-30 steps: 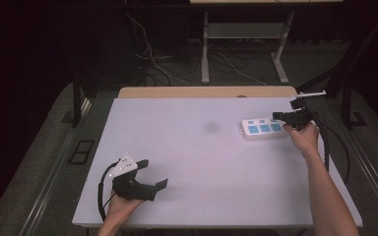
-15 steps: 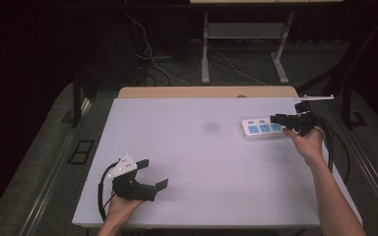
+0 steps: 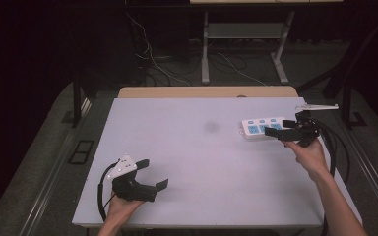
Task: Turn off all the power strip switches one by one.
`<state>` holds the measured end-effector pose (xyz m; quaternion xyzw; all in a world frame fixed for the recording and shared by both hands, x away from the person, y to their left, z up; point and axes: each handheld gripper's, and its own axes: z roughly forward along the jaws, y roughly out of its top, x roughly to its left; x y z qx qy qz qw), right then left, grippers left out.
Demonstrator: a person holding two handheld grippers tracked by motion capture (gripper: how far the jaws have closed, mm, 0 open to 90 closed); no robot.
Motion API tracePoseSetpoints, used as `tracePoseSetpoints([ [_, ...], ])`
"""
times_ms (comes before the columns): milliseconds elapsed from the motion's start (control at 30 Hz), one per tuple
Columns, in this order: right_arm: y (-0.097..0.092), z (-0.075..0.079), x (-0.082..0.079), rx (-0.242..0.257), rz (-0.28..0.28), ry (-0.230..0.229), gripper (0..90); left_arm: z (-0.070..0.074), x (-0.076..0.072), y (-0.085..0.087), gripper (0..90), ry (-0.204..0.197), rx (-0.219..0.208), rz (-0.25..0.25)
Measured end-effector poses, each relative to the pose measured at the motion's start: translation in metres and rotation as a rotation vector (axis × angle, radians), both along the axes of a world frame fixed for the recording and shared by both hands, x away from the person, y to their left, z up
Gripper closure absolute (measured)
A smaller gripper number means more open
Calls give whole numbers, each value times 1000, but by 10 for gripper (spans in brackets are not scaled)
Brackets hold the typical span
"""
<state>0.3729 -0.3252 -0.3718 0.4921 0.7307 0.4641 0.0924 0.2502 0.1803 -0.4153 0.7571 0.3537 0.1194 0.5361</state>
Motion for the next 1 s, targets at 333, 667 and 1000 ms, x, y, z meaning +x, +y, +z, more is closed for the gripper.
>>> tracePoseSetpoints([
  [333,14,-1,-37,43,85,-45,1,1,0,2,0,-2,-3,5],
  [667,17,-4,-67,66,121,-76,2,-1,2,2,0,8,0,6],
  [1000,25,-31,-98,53,159,-58,2,-3,4,4,0,36,6,-6],
])
